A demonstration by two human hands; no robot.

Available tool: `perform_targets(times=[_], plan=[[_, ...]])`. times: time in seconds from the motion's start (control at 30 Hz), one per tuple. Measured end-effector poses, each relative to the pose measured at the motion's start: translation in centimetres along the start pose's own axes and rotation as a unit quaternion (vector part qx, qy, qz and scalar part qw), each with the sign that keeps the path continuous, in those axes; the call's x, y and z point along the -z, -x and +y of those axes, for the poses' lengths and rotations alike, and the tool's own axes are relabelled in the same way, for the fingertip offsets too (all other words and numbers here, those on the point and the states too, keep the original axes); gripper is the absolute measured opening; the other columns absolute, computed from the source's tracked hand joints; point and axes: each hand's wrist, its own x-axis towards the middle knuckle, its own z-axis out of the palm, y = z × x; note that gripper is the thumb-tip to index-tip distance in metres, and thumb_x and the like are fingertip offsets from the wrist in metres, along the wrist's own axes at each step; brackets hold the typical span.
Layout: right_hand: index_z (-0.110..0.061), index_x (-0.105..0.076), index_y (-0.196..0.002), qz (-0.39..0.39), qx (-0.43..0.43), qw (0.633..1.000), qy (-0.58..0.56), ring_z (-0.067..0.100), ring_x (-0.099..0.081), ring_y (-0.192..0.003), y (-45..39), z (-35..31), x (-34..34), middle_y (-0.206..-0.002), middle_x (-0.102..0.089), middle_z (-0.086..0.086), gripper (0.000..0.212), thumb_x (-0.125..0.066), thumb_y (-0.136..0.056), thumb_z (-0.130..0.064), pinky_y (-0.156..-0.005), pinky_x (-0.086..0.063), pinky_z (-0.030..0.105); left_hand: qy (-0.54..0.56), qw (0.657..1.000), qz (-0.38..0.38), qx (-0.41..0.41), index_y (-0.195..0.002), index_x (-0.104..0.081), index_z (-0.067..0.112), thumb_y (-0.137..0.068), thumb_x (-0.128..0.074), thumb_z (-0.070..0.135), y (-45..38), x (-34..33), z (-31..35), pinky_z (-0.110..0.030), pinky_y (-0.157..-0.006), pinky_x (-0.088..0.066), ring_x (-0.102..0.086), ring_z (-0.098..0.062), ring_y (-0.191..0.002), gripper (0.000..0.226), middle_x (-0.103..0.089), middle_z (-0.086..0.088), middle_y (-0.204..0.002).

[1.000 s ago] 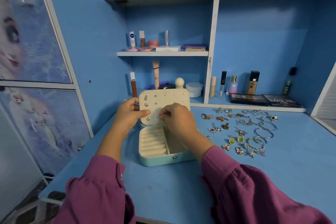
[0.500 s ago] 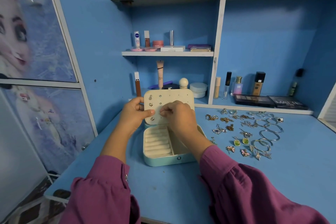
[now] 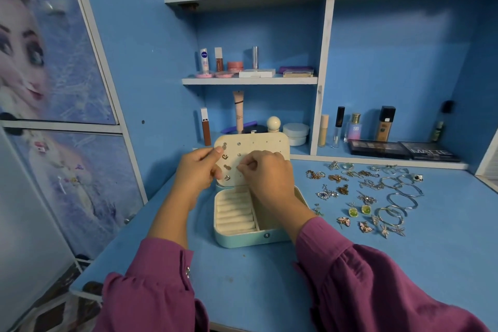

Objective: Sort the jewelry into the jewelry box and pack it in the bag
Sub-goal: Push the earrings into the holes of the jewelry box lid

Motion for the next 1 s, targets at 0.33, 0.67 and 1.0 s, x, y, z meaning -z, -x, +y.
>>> perform_targets(times=[0.33,0.67,1.0], plan=[[-0.025,-0.067,-0.092,0.020,0.020,1.000,0.006,0.020,-0.053,-0.096,0.2,0.1,0.1,-0.095,-0.068,-0.005,0.010,-0.059,-0.090,-0.031,-0.081,-0.039,0.034,0.066,0.992,-0.077,0.080,-0.113,-0.053,0.007,-0.098,-0.049,0.032,0.8,0.3,1.0,-0.017,-0.033,-0.023,-0.035,-0.010,-0.035,0.030,-0.074,-0.012,-0.092],[-0.020,-0.069,-0.082,-0.005,-0.089,0.992,-0.085,0.019,-0.062,-0.084,0.2,2.6,3.4,-0.080,-0.069,-0.004,0.013,-0.060,-0.084,-0.029,-0.076,-0.051,0.037,0.113,0.982,-0.106,0.109,-0.119,-0.051,0.011,-0.097,-0.045,0.044,1.4,0.5,1.0,-0.015,-0.032,-0.024,-0.039,-0.009,-0.032,0.040,-0.072,-0.018,-0.098],[-0.015,-0.070,-0.078,-0.058,-0.139,0.975,-0.166,0.008,-0.047,-0.050,0.6,8.8,9.8,-0.072,-0.067,-0.001,0.006,-0.071,-0.082,-0.020,-0.041,-0.035,0.015,0.331,0.908,-0.128,0.223,-0.105,-0.059,0.014,-0.099,-0.043,0.035,2.2,1.1,0.4,-0.007,-0.028,-0.024,-0.039,-0.002,-0.029,0.028,-0.068,-0.029,-0.103]])
